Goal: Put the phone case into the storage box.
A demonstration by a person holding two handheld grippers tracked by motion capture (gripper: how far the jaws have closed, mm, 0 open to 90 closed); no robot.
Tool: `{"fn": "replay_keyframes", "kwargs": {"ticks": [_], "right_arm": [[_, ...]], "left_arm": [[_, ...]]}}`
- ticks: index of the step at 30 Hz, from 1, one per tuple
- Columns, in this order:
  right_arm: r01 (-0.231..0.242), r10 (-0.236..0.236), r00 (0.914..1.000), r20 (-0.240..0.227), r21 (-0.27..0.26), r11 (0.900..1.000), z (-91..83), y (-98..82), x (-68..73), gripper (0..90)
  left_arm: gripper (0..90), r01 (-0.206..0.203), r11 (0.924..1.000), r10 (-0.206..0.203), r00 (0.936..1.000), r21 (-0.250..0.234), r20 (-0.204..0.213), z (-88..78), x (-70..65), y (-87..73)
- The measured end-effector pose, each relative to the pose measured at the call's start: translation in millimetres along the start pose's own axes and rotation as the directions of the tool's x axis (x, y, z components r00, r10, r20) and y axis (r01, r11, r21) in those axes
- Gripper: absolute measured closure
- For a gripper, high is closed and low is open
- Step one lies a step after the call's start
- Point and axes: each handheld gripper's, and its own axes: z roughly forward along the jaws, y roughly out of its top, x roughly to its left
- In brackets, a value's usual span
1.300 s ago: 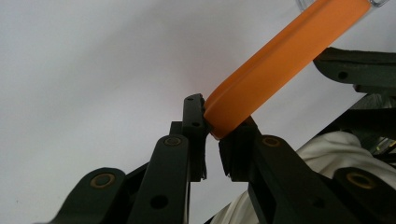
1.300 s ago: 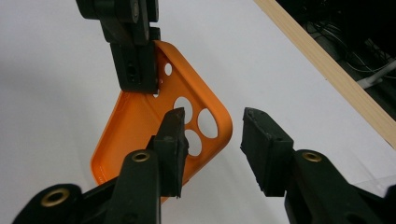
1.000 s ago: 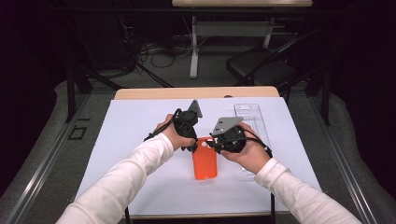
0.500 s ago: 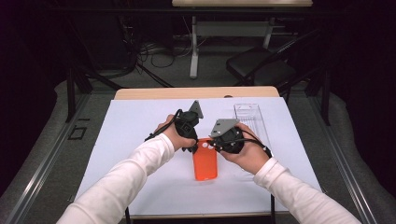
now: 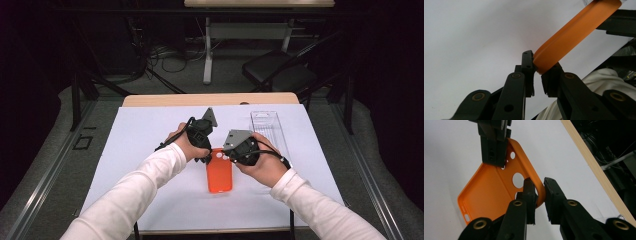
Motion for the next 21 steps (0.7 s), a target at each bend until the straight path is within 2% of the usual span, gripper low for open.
{"fn": "replay_keyframes", "kwargs": {"ticks": [7,21], "right_arm": [[0.011,-0.011,0.9999,0.002,-0.006,1.0,-0.4,0.1,-0.3,80.4],[-0.018,0.017,0.9992,-0.035,-0.015,1.0,-1.8,-2.8,-4.9,80.6]], "left_arm": [[80.2,-0.01,0.9999,0.01,0.9999,-0.008,0.005,-0.5,0.2,-0.9],[75.3,-0.031,0.9994,0.031,0.9994,-0.017,0.014,-1.4,0.5,-2.6]]}}
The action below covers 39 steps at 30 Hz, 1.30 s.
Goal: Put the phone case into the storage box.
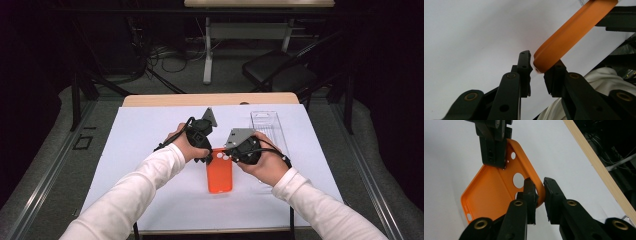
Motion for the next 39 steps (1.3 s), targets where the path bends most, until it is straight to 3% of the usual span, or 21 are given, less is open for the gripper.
{"fn": "replay_keyframes", "kwargs": {"ticks": [12,23,25,29,31,35,39], "right_arm": [[-0.033,0.033,0.9984,-0.047,-0.015,0.999,-3.1,-3.0,-8.2,80.5],[-0.022,0.021,0.9982,-0.055,-0.017,1.0,-3.4,-5.7,-14.2,80.4],[-0.026,0.025,0.9982,-0.055,-0.019,0.999,-3.9,-6.5,-16.0,80.5],[-0.025,0.024,0.9986,-0.048,-0.018,1.0,-5.5,-8.0,-19.5,80.4],[-0.014,0.014,0.9989,-0.045,-0.014,1.0,-6.4,-8.4,-20.7,80.4],[-0.004,0.003,0.9993,-0.036,-0.013,1.0,-8.0,-9.5,-22.3,80.4],[-0.009,0.008,0.9993,-0.035,-0.016,1.0,-10.2,-10.3,-24.6,80.5]], "left_arm": [[65.5,-0.041,0.9985,0.042,0.999,-0.037,0.016,-4.3,-1.6,-4.3],[56.3,-0.132,0.9881,0.132,0.9913,-0.079,-0.009,-5.5,-6.7,-10.3],[55.6,-0.159,0.9827,0.157,0.9872,-0.094,-0.028,-6.1,-7.9,-11.8],[52.6,-0.227,0.9636,0.218,0.9729,-0.141,-0.078,-7.9,-11.0,-14.7],[50.1,-0.244,0.9556,0.232,0.9687,-0.165,-0.089,-9.5,-12.0,-15.9],[49.1,-0.252,0.9506,0.242,0.9671,-0.181,-0.078,-11.9,-13.0,-17.9],[46.6,-0.285,0.9368,0.271,0.958,-0.203,-0.094,-13.0,-14.1,-21.2]]}}
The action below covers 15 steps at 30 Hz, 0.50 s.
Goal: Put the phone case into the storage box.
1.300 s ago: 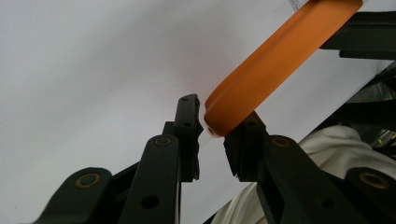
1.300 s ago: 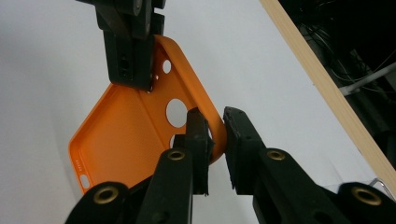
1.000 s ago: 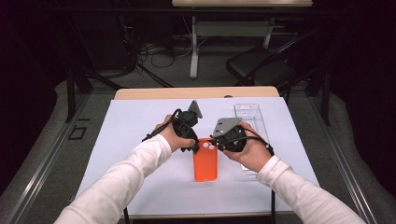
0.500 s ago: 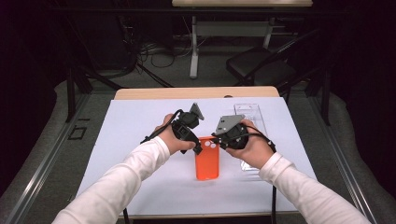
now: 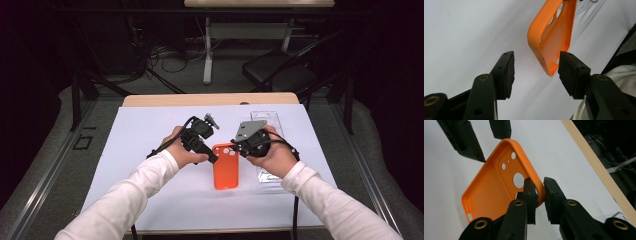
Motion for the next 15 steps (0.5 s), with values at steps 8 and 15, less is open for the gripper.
{"fn": "replay_keyframes", "kwargs": {"ticks": [8,15], "right_arm": [[-0.003,0.003,1.0,0.009,-0.006,1.0,-3.9,-1.8,-4.0,80.5],[-0.001,0.001,1.0,0.009,-0.005,1.0,-7.0,-1.1,-6.9,80.5]], "left_arm": [[42.7,-0.021,0.9988,0.02,0.9998,-0.043,-0.007,-1.1,2.5,-6.2],[41.5,-0.055,0.9929,0.055,0.9985,-0.106,-0.004,-2.8,6.8,-10.2]]}}
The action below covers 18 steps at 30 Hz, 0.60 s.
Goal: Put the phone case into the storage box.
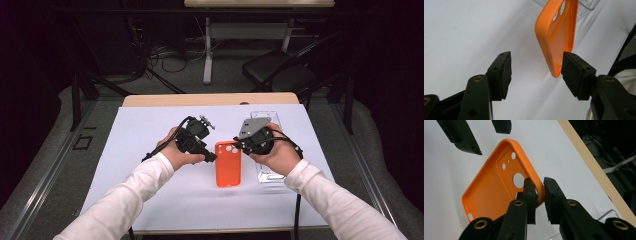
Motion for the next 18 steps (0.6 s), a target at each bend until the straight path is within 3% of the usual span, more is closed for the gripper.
{"fn": "replay_keyframes", "kwargs": {"ticks": [6,10,18], "right_arm": [[0.004,-0.004,1.0,0.001,-0.011,1.0,-2.8,-0.6,-3.2,80.4],[0.005,-0.005,1.0,0.008,-0.012,1.0,-4.8,-1.7,-5.7,80.4],[0.025,-0.025,0.9996,0.016,-0.021,0.999,-9.2,-1.8,-11.4,80.4]], "left_arm": [[31.9,0.025,0.9988,-0.024,0.9993,-0.042,0.028,-1.9,1.4,-3.8],[27.7,0.011,0.9983,-0.011,0.9999,-0.058,-0.002,-2.7,0.0,-7.2],[19.9,0.036,0.996,-0.035,0.9993,-0.082,0.016,-2.3,1.5,-14.4]]}}
